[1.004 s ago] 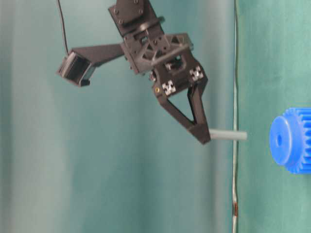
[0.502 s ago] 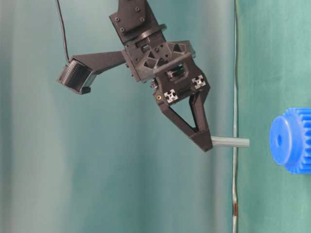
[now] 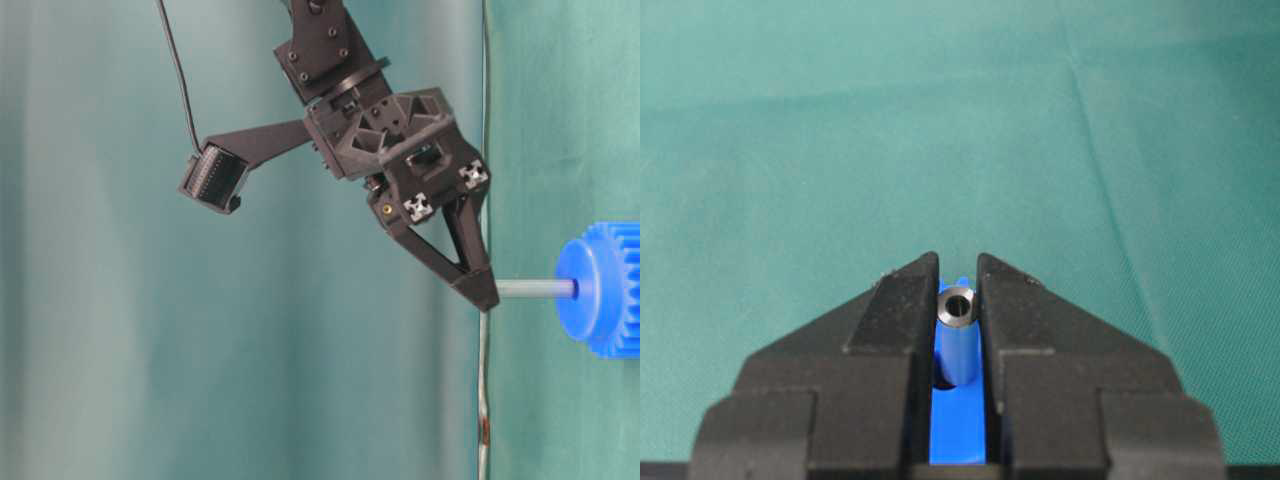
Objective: Insert the shaft placed at a random location into the center hole of the medium gear at another random location.
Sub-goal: 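Align the held shaft with the gear's center hole and lower it in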
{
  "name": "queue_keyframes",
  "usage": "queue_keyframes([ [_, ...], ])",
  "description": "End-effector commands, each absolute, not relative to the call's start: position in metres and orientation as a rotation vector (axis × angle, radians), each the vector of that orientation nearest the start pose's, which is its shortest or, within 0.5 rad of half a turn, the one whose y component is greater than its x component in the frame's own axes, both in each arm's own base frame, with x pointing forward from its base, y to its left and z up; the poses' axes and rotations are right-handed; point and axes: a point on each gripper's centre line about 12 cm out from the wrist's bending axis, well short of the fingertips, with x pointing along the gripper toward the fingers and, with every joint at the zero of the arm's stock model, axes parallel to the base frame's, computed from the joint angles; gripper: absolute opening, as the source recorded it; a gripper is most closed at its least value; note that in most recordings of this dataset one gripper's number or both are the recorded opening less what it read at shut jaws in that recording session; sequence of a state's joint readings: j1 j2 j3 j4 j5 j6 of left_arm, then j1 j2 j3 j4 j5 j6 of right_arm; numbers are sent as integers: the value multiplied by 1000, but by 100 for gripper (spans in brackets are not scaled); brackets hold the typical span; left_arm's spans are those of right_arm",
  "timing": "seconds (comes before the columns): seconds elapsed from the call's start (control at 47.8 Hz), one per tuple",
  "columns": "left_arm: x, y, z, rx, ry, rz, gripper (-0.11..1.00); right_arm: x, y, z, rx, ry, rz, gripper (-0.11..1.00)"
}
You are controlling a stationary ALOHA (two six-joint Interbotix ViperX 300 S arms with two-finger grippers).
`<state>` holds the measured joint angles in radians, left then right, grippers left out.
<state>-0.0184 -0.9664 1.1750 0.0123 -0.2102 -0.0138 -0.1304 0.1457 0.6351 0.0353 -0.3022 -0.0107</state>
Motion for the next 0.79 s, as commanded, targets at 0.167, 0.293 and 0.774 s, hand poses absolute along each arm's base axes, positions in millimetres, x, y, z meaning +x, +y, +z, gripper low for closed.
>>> queue_keyframes([
  [0.167, 201, -4, 293, -2, -21, -23, 0, 423, -56, 161, 48, 442, -144, 12],
  [0.293, 201, -4, 293, -1, -21, -23, 0, 423, -56, 161, 48, 442, -142, 12],
  [0.774, 201, -5, 292, -1, -20, -25, 0, 422, -56, 186, 42, 404, -141, 12],
])
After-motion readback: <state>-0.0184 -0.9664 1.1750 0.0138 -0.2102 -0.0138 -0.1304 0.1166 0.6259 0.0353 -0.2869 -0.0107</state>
